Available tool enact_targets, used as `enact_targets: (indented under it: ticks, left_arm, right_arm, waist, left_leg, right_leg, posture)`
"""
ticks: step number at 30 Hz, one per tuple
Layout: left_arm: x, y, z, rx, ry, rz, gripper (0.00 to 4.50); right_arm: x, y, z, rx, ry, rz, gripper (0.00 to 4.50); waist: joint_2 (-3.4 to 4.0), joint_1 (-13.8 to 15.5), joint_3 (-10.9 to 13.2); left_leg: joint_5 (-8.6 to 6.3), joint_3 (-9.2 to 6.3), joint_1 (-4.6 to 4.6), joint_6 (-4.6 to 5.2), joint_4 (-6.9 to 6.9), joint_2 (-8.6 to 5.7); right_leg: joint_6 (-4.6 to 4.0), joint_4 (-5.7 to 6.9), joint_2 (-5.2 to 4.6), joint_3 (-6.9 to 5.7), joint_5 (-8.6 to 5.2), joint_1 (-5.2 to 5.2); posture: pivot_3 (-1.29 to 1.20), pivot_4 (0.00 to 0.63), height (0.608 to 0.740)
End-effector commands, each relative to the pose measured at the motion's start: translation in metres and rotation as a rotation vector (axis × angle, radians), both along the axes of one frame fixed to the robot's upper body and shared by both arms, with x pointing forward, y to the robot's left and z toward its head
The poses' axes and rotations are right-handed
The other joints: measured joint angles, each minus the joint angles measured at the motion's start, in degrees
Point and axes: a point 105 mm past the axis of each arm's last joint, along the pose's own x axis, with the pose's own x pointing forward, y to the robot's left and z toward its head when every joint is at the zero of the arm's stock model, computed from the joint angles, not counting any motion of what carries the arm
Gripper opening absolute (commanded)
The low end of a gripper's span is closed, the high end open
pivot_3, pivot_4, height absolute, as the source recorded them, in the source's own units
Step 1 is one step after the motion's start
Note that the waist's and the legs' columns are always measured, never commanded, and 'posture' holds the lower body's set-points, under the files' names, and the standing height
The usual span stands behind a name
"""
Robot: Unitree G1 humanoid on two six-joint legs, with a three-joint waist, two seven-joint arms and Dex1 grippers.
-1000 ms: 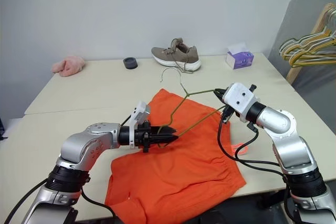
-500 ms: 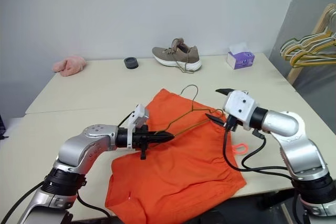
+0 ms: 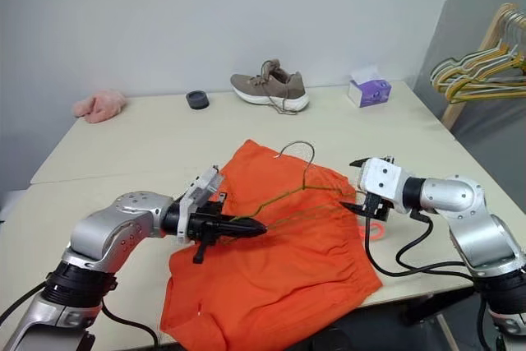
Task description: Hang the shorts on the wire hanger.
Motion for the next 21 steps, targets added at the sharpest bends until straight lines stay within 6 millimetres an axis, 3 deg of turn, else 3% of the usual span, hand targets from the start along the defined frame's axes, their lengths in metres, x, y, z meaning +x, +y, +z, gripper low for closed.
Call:
enact_targets:
  ticks: [1,5,9,16,21]
  left_arm:
    - [-0.005,0.001,0.013,-0.009,-0.040,-0.061,0.00]
    - [-0.007,0.002,0.014,0.003,-0.050,-0.072,0.00]
    - [-0.009,0.002,0.014,0.009,-0.053,-0.084,0.00]
    - [-0.014,0.002,0.012,0.031,-0.063,-0.108,0.00]
    - [-0.019,0.000,0.010,0.047,-0.078,-0.142,0.00]
  right_arm:
    - [0.005,0.000,0.000,-0.076,-0.018,0.058,4.46]
    - [-0.007,-0.005,-0.021,-0.163,0.128,0.142,4.46]
    - [-0.020,-0.008,-0.031,-0.183,0.256,0.190,4.46]
    - [-0.028,-0.005,-0.026,-0.144,0.382,0.221,4.46]
    - [-0.008,-0.002,-0.010,-0.046,0.334,0.137,4.46]
  waist:
    - [0.00,0.0,0.0]
    - [0.00,0.1,0.0]
    - [-0.01,0.2,0.0]
    - [0.00,0.2,0.0]
    - [0.00,0.1,0.0]
  left_leg:
    - [0.00,0.00,0.02,0.00,0.00,0.00]
    - [0.00,-0.01,0.02,0.00,0.02,0.00]
    - [0.00,-0.04,-0.02,0.00,0.01,0.01]
    - [0.00,-0.05,0.03,0.00,0.04,0.01]
    - [0.00,-0.05,0.03,0.00,0.05,0.01]
  right_leg:
    - [0.00,0.00,0.00,0.00,0.00,0.02]
    - [0.00,-0.02,0.00,-0.01,0.00,0.03]
    - [0.00,-0.03,-0.01,-0.04,-0.01,0.01]
    - [0.00,0.03,-0.02,-0.04,0.00,0.04]
    - [0.00,0.04,-0.02,-0.03,0.00,0.04]
  posture:
    - [-0.26,0.007,0.740]
    - [-0.25,0.004,0.740]
    - [-0.24,0.003,0.740]
    - [-0.24,0.004,0.740]
    - [-0.24,0.006,0.740]
